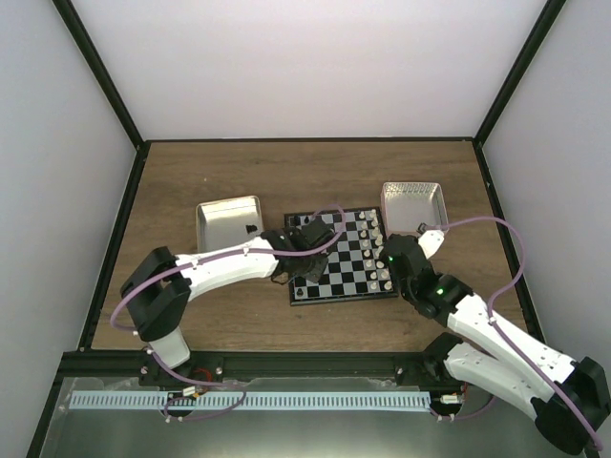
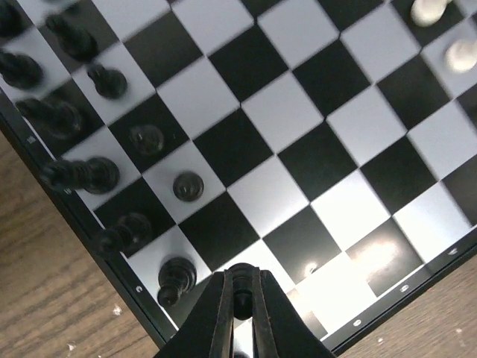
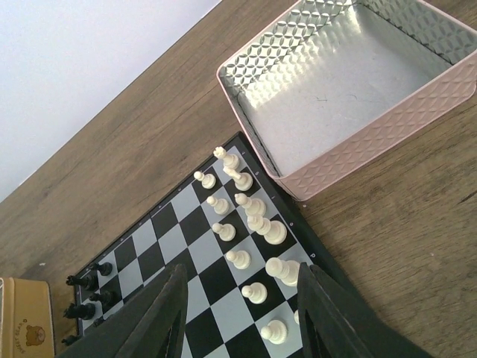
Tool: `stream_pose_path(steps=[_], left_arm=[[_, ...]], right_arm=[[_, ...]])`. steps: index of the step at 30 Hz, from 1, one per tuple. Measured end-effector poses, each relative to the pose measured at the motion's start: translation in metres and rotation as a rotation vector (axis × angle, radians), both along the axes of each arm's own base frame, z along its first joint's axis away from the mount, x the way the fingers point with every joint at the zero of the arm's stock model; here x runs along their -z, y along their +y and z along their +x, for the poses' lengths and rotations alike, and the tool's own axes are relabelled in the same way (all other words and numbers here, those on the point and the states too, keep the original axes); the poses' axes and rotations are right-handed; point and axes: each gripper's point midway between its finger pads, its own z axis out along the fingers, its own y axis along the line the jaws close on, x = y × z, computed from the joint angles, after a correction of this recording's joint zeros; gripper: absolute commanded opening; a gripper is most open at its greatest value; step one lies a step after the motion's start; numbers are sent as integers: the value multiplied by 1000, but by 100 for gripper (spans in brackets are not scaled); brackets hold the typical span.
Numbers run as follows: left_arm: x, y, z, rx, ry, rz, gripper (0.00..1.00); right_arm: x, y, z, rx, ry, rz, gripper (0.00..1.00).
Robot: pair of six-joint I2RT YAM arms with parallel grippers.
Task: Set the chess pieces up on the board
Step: Place the chess piece on the chessboard.
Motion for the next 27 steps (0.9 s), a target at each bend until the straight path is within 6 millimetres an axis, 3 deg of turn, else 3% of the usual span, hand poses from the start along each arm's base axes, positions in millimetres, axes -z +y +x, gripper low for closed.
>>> stream_pose_path(steps=[6,27], left_arm=[[31,3,-11,22,22,73,6],[48,2,7,-20,-45,116,6]], right_arm=[[-1,-1,0,3,-4,1,42],[1,0,0,2,2,-3,42]])
